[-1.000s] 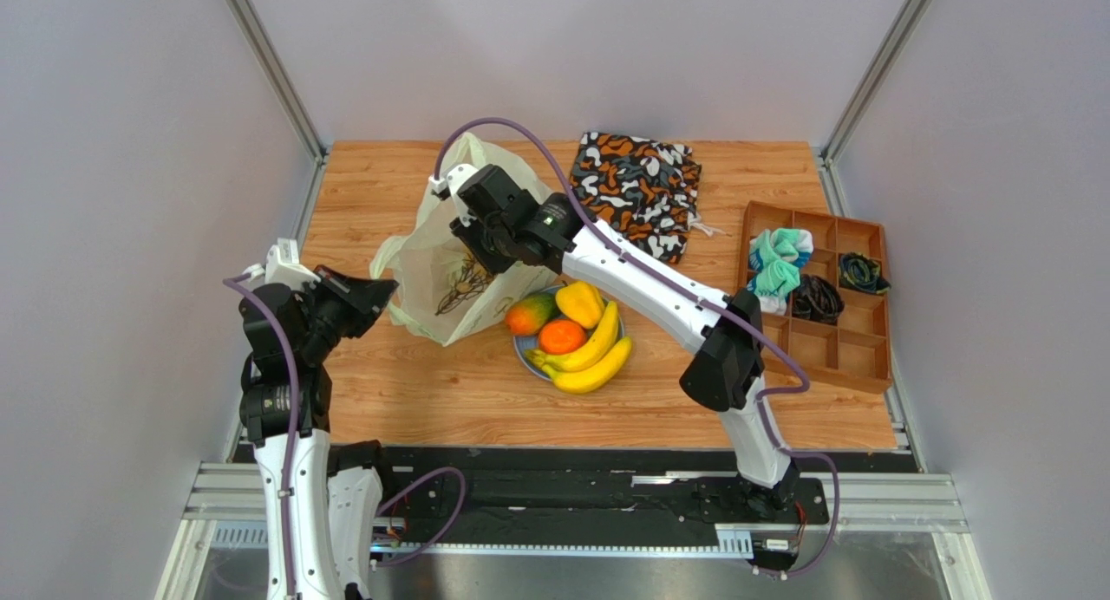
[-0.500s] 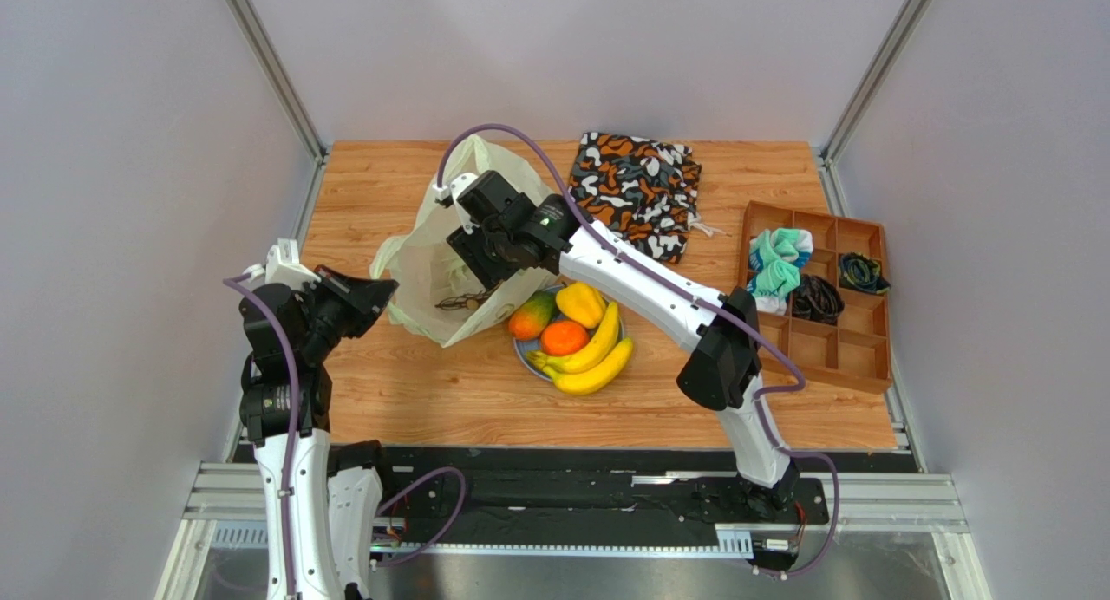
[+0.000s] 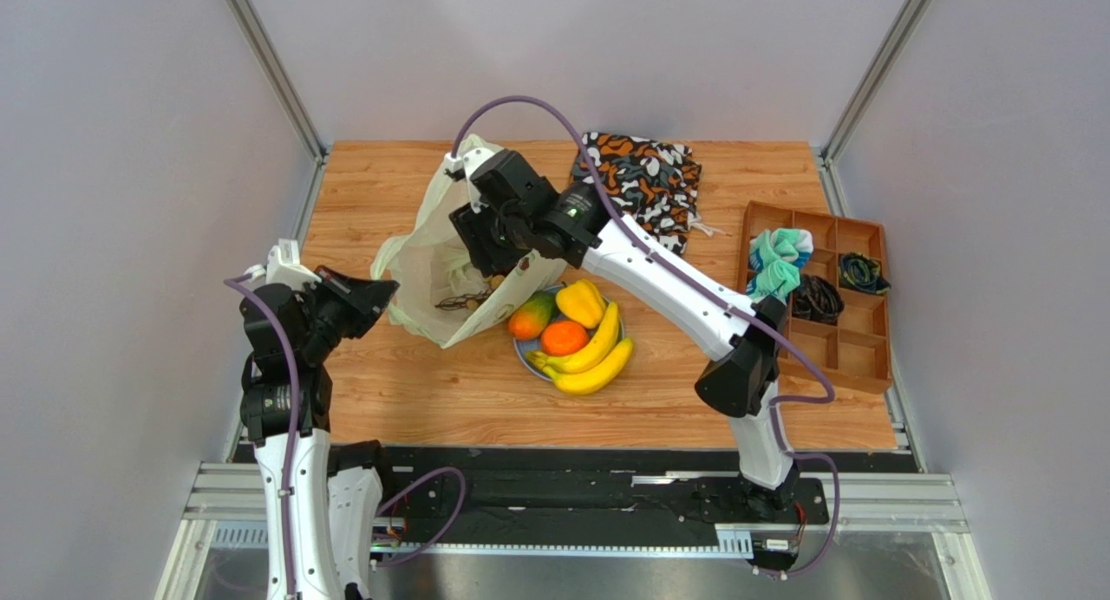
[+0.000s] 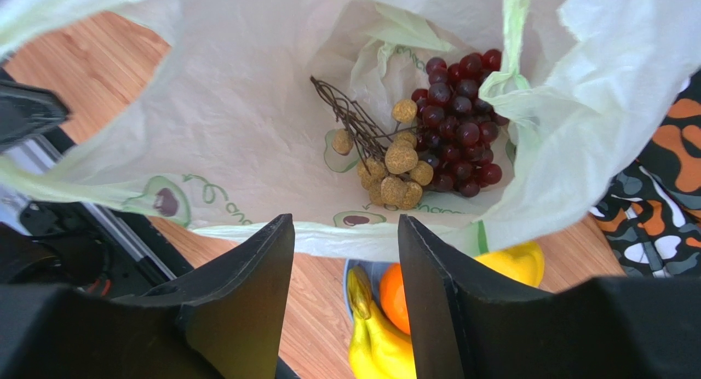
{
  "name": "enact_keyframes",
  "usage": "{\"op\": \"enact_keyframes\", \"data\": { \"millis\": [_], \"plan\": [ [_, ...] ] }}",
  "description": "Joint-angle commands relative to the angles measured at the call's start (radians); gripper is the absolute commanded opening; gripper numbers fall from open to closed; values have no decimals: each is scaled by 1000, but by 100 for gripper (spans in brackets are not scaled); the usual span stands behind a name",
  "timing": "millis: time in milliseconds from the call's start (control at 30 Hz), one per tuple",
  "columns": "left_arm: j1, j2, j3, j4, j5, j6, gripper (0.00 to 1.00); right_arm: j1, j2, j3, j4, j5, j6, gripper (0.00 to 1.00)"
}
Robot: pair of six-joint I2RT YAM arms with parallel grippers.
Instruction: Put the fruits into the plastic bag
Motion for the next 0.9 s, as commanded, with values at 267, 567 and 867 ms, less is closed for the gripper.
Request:
{"op": "enact_keyframes", "data": {
  "millis": [267, 567, 867],
  "plan": [
    [-2, -27, 7, 3, 6, 2, 0, -121, -271, -151, 23, 14, 124, 54],
    [-2, -34, 10, 3, 4, 0, 0, -310, -469, -547, 88, -43, 245, 54],
    [-2, -48, 4, -8, 9, -2, 0, -358, -467, -747, 105, -22, 348, 54]
  ]
}}
